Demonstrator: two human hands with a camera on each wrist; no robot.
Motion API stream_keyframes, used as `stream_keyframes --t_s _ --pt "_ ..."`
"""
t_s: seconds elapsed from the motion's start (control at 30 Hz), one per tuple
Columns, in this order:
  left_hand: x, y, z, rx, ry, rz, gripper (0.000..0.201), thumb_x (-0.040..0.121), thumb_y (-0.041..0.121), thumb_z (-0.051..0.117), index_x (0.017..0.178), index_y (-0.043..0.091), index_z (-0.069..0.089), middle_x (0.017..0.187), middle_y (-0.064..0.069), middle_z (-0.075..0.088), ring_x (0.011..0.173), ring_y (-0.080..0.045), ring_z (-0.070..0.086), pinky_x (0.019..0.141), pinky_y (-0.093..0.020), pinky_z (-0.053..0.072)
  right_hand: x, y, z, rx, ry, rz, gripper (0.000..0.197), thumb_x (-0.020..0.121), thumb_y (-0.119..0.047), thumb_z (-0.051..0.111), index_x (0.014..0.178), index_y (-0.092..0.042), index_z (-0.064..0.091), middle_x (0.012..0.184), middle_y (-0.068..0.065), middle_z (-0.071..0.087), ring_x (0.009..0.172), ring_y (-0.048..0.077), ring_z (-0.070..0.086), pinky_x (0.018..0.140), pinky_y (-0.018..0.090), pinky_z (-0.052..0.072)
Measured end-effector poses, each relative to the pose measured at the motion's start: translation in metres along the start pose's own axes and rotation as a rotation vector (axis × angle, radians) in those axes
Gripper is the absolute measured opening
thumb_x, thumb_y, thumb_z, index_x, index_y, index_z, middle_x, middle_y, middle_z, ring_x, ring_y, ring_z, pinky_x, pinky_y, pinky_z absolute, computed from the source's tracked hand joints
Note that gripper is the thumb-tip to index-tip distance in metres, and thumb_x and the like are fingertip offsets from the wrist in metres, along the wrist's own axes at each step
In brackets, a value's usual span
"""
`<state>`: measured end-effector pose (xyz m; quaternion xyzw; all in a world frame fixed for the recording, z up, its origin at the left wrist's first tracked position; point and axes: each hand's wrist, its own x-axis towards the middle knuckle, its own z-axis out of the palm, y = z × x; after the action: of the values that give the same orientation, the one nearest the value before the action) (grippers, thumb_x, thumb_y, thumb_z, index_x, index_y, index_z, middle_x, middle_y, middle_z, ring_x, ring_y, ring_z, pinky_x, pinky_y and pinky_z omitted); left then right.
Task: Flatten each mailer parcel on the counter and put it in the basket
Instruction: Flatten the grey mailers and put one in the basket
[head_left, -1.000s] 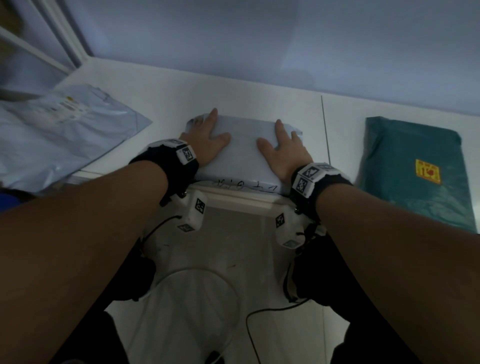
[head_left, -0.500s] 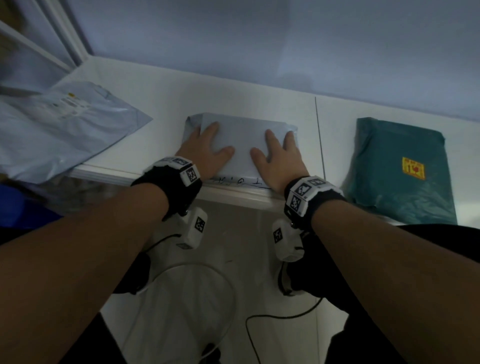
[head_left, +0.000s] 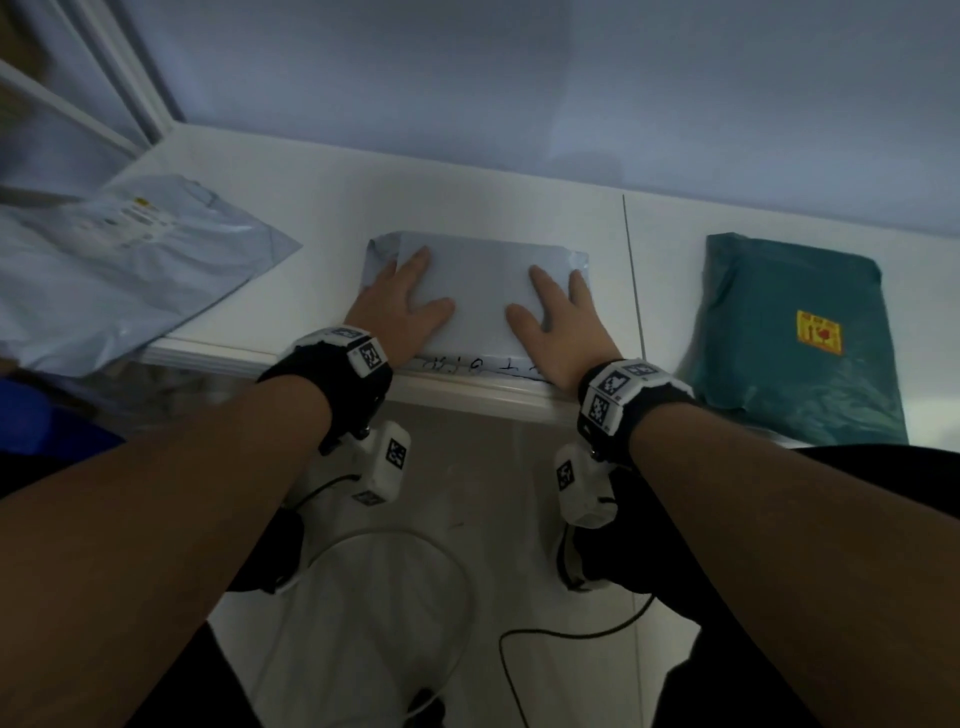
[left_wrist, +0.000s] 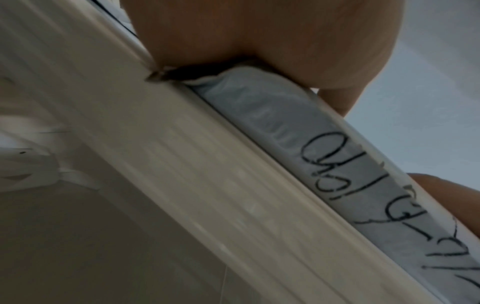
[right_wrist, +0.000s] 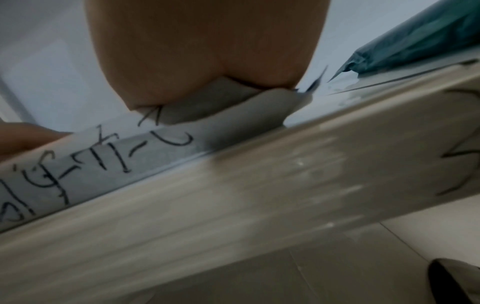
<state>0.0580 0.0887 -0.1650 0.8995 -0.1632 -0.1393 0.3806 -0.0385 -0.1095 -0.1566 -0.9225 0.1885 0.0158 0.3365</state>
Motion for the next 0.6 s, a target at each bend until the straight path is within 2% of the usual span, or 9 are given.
stream_keyframes --t_s 0.17,0.37,0.53,0.6 --pt "0.0010 -0.0030 -0.0006 0.016 -0.041 -0.003 0.105 0.059 0.080 0.040 0.152 0.035 0.019 0.160 -0.001 0.017 0.144 -0.022 0.024 0.120 -0.039 0.017 -0.0017 0.0019 0.0038 0.017 0.016 0.025 0.070 0.093 -0.064 0.040 0.154 -0.040 0.017 0.164 0.010 0.005 0.151 0.026 0.011 0.119 0.036 0.015" --pt "0.0026 0.0021 -0.0045 -0.001 -0.075 -0.030 0.094 0.069 0.064 0.046 0.153 0.032 0.016 0.161 -0.006 0.012 0.146 -0.022 0.018 0.121 -0.037 0.011 0.0016 0.0049 0.0040 0.057 0.010 0.021 0.070 0.093 -0.063 0.043 0.154 -0.041 0.018 0.164 0.008 0.006 0.151 0.023 0.010 0.119 0.034 0.013" --pt "0.0026 0.0010 -0.0055 -0.027 -0.084 -0.058 0.104 0.059 0.077 0.044 0.151 0.040 0.015 0.161 -0.004 0.012 0.146 -0.022 0.017 0.120 -0.038 0.013 0.0021 0.0077 0.0065 0.103 0.048 -0.002 0.069 0.093 -0.061 0.046 0.154 -0.037 0.022 0.164 0.007 0.009 0.151 0.021 0.010 0.116 0.030 0.012" --pt "0.0011 0.0003 -0.0035 -0.010 -0.064 -0.058 0.097 0.063 0.074 0.046 0.151 0.042 0.017 0.161 -0.004 0.013 0.146 -0.022 0.019 0.120 -0.037 0.015 0.0013 0.0078 0.0073 0.108 0.057 0.000 0.068 0.093 -0.061 0.045 0.154 -0.038 0.023 0.164 0.006 0.010 0.151 0.021 0.011 0.117 0.032 0.014"
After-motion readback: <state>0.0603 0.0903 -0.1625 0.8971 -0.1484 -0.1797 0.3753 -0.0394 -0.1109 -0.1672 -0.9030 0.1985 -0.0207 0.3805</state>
